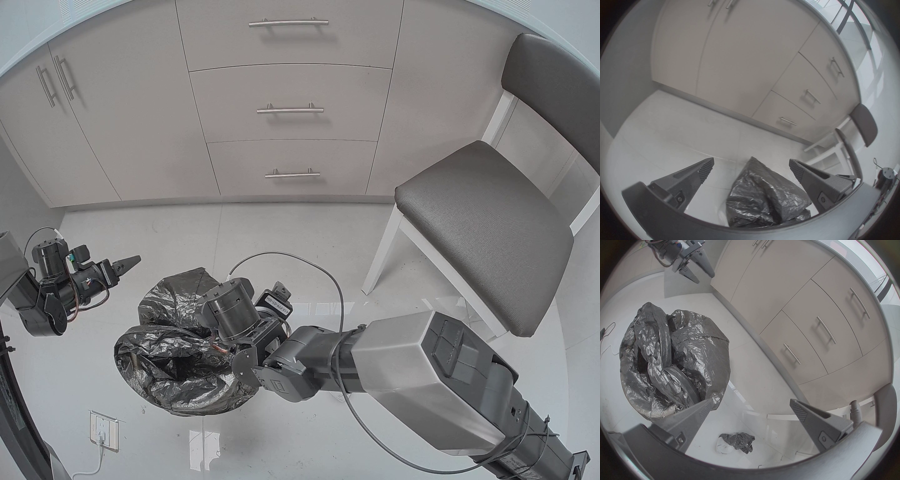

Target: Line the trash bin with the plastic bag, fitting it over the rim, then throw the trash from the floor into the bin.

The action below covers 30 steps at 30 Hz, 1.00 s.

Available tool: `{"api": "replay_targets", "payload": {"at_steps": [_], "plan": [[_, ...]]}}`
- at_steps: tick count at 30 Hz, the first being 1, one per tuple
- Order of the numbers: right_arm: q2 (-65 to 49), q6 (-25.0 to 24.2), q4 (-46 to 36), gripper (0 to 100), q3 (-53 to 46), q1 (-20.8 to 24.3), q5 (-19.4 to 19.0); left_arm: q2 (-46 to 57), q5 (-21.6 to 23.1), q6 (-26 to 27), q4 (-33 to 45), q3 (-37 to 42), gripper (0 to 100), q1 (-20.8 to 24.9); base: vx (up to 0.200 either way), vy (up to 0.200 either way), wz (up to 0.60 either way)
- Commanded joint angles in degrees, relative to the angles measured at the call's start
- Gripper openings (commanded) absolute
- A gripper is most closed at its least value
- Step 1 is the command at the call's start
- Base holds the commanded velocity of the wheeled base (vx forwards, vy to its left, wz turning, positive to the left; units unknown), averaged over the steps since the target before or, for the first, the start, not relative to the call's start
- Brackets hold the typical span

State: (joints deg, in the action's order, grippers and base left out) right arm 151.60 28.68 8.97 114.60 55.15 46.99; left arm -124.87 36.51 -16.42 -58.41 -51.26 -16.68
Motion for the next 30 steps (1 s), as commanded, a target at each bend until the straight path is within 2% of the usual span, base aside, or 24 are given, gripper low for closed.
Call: {"api": "replay_targets", "payload": {"at_steps": [1,6,9,10,11,12,13,14,18,23,27,29,30], "plan": [[0.54,0.06,-0.01,100,-0.01,0.13,0.47,-1.87,6.2,5.08,0.66,-1.56,100,-0.2,0.0,0.0,0.0],[0.27,0.06,-0.01,100,-0.01,0.05,1.35,-1.78,6.64,6.75,0.84,-1.74,100,2.53,0.0,0.0,0.0],[-0.25,0.23,-0.1,100,-0.01,-0.57,1.35,-2.31,6.56,15.37,0.75,0.37,100,3.14,0.0,0.0,0.0],[-0.52,0.23,-0.18,100,-0.01,-1.01,1.35,-3.01,6.56,22.22,0.84,1.69,100,3.14,0.0,0.0,0.0],[-0.52,0.23,-0.18,100,-0.01,-1.01,1.35,-3.01,6.56,22.22,0.84,1.69,100,3.14,0.0,0.0,0.0],[-0.96,0.23,-0.36,100,-0.01,-2.5,1.26,-3.89,6.56,32.68,0.84,2.92,100,2.97,0.0,0.0,0.0],[-0.96,0.14,-0.36,100,-0.01,-3.21,1.26,-3.98,6.56,36.55,0.92,3.36,100,2.88,0.0,0.0,0.0],[-1.05,0.14,-0.27,100,-0.01,-3.65,1.26,-3.8,6.56,38.13,0.92,3.71,100,2.97,0.0,0.0,0.0],[-1.66,-0.12,-0.27,100,-0.01,-4.61,1.08,-1.17,6.38,40.06,0.92,4.77,100,4.02,0.0,0.0,0.0],[-2.1,-0.03,-0.27,100,-0.01,-5.32,0.73,4.37,4.97,40.15,2.42,6.7,100,8.42,0.0,0.0,0.0],[-3.59,-0.03,-0.27,100,-0.01,-5.76,0.73,7.27,0.4,41.03,3.83,8.81,100,13.51,0.0,0.0,0.0],[-4.12,-0.12,-0.27,100,-0.01,-5.76,0.73,7.27,-0.65,41.73,3.91,8.9,100,14.39,0.0,0.0,0.0],[-4.74,-0.12,-0.27,100,-0.01,-5.76,0.73,6.57,-2.76,43.67,3.83,8.9,100,15.36,0.0,0.0,0.0]]}}
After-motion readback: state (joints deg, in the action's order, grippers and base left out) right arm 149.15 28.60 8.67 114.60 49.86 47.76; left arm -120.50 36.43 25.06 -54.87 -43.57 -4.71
